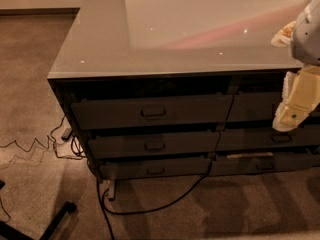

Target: Open top drawer

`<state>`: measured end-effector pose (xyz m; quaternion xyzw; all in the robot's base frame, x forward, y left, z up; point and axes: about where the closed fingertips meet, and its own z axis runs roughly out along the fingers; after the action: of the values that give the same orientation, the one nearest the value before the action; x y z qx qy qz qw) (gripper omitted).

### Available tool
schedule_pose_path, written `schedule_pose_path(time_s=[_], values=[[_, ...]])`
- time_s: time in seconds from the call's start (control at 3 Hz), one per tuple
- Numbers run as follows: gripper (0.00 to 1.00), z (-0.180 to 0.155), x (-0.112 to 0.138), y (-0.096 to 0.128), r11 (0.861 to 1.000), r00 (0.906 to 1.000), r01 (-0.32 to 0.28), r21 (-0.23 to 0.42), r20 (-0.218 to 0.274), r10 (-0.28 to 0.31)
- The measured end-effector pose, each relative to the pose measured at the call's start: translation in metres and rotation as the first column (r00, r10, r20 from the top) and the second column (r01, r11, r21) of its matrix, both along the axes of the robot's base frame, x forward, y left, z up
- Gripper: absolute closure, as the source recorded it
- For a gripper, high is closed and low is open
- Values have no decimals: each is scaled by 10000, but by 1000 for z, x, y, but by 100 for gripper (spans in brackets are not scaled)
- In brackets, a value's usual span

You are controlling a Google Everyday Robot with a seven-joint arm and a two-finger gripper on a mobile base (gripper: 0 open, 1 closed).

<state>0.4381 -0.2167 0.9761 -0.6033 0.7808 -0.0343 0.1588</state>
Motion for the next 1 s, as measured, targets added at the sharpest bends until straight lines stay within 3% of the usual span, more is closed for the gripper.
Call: schedule_pose_path(time_s=[0.33,0.67,1.0], values=[[0,-1,1,0,10000,10000,-1,20,31,1],[0,-35,17,6,9950,9976,-562,823,-348,592],[0,-115,55,15,9719,9861,-925,2166,-1157,1196]])
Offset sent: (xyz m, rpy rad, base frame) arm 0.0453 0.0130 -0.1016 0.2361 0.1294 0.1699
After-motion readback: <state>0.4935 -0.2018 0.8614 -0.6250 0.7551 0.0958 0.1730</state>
